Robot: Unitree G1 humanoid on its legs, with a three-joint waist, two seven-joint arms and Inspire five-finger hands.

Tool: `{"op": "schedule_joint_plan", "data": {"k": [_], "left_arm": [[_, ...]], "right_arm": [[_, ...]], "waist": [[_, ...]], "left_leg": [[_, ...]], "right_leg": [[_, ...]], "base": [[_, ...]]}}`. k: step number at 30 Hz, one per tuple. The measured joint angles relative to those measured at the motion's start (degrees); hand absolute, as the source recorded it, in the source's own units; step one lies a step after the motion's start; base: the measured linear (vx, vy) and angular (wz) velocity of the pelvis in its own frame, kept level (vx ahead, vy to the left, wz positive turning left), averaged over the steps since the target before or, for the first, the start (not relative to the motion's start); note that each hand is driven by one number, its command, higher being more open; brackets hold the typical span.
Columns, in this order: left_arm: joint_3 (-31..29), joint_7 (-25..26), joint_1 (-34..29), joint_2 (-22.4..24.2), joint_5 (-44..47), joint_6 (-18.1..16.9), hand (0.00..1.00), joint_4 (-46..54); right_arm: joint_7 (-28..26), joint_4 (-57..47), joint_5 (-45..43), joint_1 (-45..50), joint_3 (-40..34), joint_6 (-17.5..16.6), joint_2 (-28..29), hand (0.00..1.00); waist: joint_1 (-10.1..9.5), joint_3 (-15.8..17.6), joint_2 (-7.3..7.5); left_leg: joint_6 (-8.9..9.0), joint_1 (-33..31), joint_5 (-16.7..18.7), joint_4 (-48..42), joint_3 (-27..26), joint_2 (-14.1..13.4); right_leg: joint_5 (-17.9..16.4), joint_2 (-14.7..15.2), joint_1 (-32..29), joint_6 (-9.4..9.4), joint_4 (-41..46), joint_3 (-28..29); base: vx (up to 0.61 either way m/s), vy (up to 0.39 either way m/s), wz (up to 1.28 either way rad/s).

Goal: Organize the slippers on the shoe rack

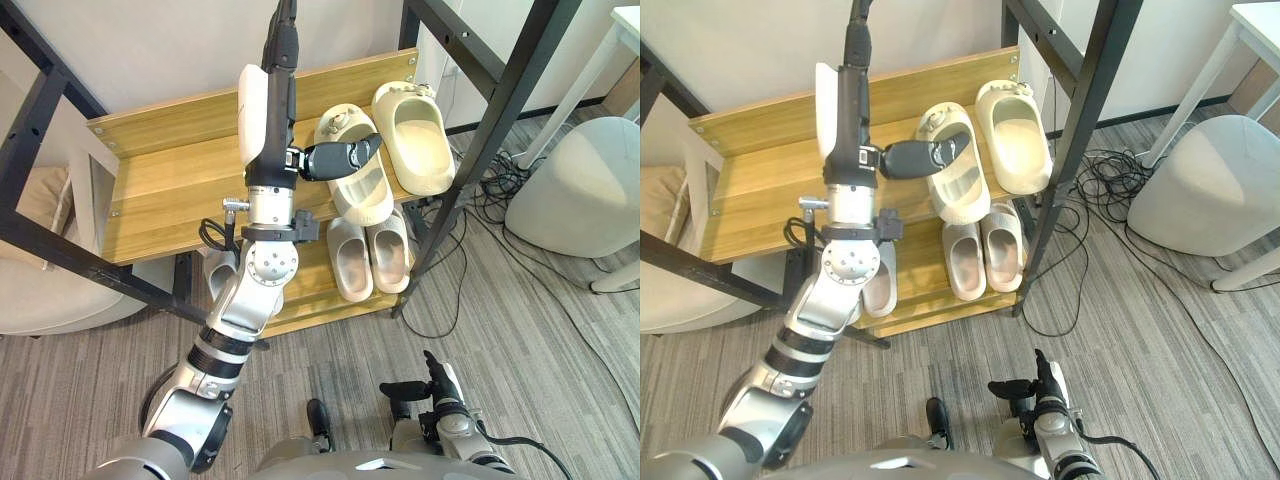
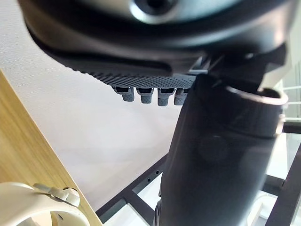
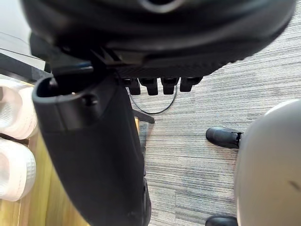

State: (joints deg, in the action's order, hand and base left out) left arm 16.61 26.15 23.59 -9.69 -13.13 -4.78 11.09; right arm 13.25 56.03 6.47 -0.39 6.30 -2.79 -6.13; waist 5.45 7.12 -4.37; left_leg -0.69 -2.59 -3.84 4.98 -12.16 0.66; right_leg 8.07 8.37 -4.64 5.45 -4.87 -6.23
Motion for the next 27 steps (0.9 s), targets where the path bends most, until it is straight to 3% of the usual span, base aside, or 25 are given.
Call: {"op": "schedule_joint_plan", "data": {"k": [5,14,27], "left_arm": [[1.3,-0.8,-5.1,3.3,9.6,-1.3,1.0,1.5],[6.8,-5.4,-11.8,4.6,22.8,-1.5,1.0,0.4],[9.3,-6.8,-15.5,4.6,26.4,-1.4,1.0,-7.2]], "right_arm": [[0.0,1.1,-1.3,0.1,0.0,0.4,0.0,1.0],[0.4,1.1,-2.7,-0.2,2.7,1.5,0.6,1.0],[1.2,1.1,-3.9,-1.8,5.1,2.1,1.7,1.0]], "waist": [[-1.04,-1.1,-0.08],[-2.24,-2.1,0.23],[-3.62,-2.3,1.43]], "left_leg": [[0.02,0.7,-0.1,0.0,0.8,0.0],[-0.06,0.9,-0.5,0.0,2.3,0.0],[0.45,1.5,-0.7,0.0,3.6,-0.4]], "right_leg": [[-0.2,0.1,1.0,-0.08,0.0,-0.8],[-0.4,0.1,2.0,-0.07,-0.1,-2.5],[-0.9,-0.3,3.2,-0.41,-0.2,-3.8]], "base": [[-0.02,0.011,0.08],[-0.02,0.007,0.09],[-0.02,0.0,0.05]]}}
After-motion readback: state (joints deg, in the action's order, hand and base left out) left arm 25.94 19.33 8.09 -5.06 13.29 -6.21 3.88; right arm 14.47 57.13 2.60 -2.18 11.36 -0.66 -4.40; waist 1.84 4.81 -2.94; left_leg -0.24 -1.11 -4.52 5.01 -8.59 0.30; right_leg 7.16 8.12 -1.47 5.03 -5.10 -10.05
